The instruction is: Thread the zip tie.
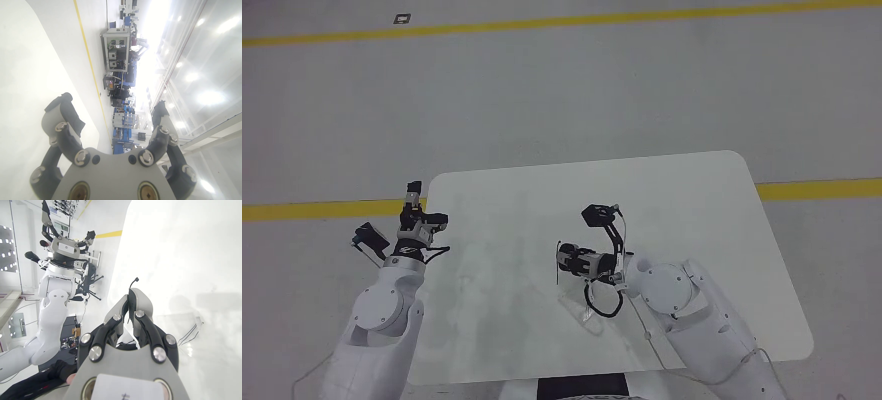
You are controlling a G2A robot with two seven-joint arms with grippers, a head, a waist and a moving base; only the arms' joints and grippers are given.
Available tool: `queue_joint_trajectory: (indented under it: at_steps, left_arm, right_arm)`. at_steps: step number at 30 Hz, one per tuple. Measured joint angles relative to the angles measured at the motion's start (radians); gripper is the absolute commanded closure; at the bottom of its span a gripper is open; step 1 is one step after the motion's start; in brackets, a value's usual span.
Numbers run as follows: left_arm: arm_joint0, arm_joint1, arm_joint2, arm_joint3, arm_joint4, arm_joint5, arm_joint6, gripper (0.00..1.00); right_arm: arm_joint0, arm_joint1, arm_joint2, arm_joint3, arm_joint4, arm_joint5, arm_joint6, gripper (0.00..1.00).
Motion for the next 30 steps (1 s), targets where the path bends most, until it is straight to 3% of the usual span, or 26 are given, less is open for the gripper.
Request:
queue_joint_trajectory:
  at_steps: [15, 24, 30]
  left_arm:
    - [0.000, 0.000, 0.000, 0.000, 0.000, 0.000, 0.000, 0.00]
    - [0.000, 0.000, 0.000, 0.000, 0.000, 0.000, 0.000, 0.00]
    - [0.000, 0.000, 0.000, 0.000, 0.000, 0.000, 0.000, 0.00]
  right_arm:
    - [-0.003, 0.000, 0.001, 0.000, -0.004, -0.007, -0.010, 1.00]
    - [-0.121, 0.012, 0.075, -0.087, 0.086, -0.064, -0.204, 1.00]
    - [-0.152, 0.014, 0.091, -0.104, 0.149, -0.094, -0.225, 1.00]
